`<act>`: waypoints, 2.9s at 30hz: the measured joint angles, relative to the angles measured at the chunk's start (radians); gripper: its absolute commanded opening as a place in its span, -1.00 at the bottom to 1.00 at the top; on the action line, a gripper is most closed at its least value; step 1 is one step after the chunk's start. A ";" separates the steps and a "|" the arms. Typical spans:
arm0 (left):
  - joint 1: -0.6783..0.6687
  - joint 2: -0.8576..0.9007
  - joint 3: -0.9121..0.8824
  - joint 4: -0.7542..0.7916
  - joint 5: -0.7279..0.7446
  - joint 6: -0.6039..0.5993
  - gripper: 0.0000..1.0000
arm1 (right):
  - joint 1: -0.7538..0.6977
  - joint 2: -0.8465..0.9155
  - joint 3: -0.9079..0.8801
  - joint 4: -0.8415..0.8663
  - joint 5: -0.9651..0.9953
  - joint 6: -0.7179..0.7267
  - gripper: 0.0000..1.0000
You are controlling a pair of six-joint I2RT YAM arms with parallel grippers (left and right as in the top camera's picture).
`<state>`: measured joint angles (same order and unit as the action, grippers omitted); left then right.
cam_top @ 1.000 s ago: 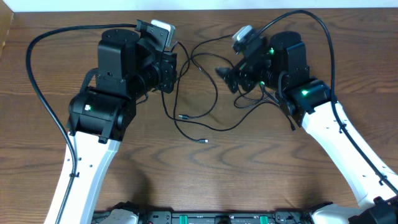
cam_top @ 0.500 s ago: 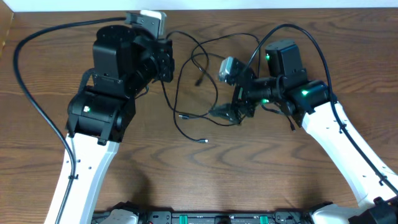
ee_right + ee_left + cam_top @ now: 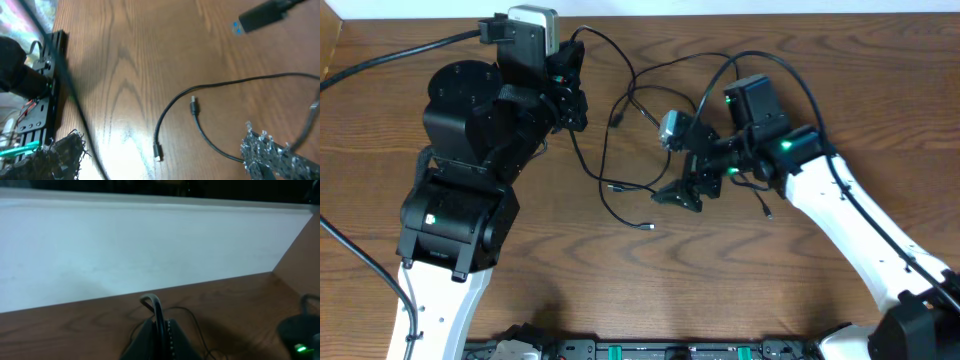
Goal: Untangle cables
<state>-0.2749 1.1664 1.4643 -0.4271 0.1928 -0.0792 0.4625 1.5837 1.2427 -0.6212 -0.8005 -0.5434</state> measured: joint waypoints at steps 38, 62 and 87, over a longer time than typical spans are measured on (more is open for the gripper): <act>0.051 -0.001 0.000 -0.124 -0.173 0.116 -0.85 | -0.029 0.201 -0.002 0.193 0.182 0.304 -0.98; 0.051 -0.002 0.000 -0.301 0.267 0.395 -0.85 | -0.063 0.203 -0.001 0.951 -0.270 0.756 -0.98; 0.051 0.033 0.000 -0.332 0.467 0.398 -0.85 | -0.060 0.203 -0.001 1.055 -0.268 0.805 -0.19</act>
<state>-0.2234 1.1995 1.4647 -0.7589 0.6601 0.3187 0.4026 1.7863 1.2415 0.4335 -1.0687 0.2611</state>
